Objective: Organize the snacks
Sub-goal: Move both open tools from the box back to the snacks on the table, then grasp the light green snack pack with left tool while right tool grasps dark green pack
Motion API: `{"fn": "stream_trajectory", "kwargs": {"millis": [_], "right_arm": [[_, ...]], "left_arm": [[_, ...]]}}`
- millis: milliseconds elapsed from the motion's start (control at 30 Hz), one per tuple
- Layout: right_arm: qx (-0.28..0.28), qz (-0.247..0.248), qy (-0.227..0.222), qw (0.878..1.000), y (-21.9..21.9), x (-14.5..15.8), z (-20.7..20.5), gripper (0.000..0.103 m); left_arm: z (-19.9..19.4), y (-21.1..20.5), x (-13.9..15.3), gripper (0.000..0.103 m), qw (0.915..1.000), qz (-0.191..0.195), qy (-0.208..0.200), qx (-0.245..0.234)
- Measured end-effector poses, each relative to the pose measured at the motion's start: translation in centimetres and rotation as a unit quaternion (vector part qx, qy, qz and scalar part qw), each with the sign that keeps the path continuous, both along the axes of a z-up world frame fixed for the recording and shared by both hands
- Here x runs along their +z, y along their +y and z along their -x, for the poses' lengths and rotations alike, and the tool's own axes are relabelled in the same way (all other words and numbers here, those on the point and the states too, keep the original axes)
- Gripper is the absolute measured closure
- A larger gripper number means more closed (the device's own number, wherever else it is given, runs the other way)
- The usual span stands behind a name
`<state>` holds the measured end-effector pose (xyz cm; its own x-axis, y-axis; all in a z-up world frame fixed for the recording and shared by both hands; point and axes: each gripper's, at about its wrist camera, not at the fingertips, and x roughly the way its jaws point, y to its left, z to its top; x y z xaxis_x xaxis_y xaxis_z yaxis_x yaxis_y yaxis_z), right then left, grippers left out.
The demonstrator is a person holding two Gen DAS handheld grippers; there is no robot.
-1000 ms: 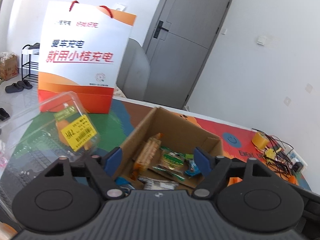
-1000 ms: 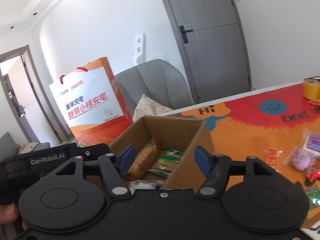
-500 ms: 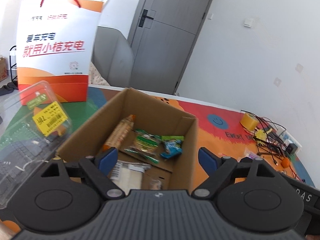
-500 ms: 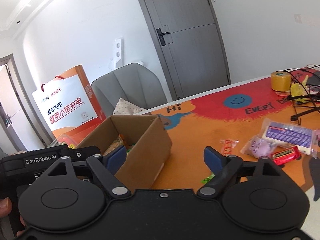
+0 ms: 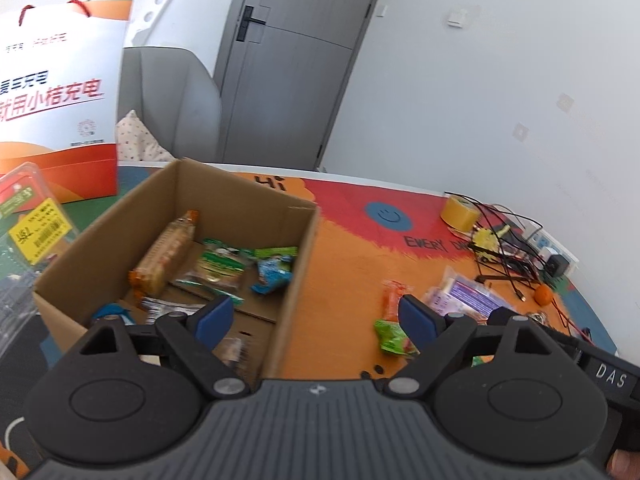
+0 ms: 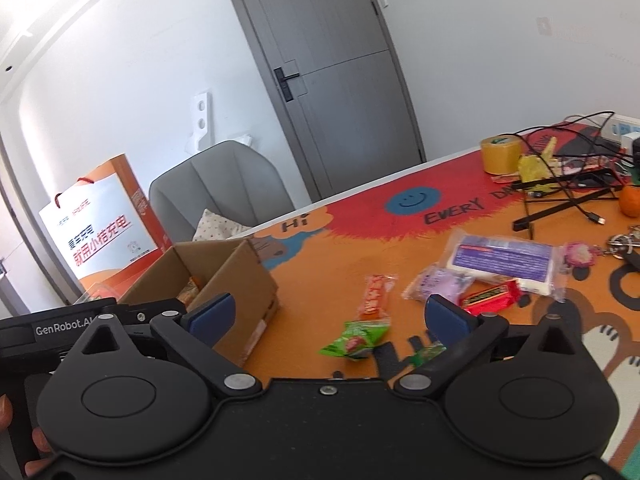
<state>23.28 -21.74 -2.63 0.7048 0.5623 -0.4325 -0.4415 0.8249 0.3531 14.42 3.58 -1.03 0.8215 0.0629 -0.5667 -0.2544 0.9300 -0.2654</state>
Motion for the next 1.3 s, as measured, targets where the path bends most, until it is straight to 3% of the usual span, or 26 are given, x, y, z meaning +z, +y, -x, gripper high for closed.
{"fn": "stream_trajectory", "kwargs": {"millis": [367, 733, 1300], "right_arm": [[-0.048, -0.015, 0.01, 0.999, -4.7, -0.8, -1.1, 0.0], [-0.062, -0.011, 0.032, 0.998, -5.8, -2.9, -2.4, 0.002], [-0.037, 0.013, 0.092, 0.995, -2.6, -7.6, -5.2, 0.028]], "left_arm": [[-2.0, -3.5, -0.4, 0.014, 0.9994, -0.002, 0.004, -0.035], [-4.4, -5.5, -2.2, 0.015, 0.9982, -0.007, 0.016, -0.057], [-8.2, -5.7, -6.2, 0.024, 0.9967, -0.004, 0.051, -0.063]]}}
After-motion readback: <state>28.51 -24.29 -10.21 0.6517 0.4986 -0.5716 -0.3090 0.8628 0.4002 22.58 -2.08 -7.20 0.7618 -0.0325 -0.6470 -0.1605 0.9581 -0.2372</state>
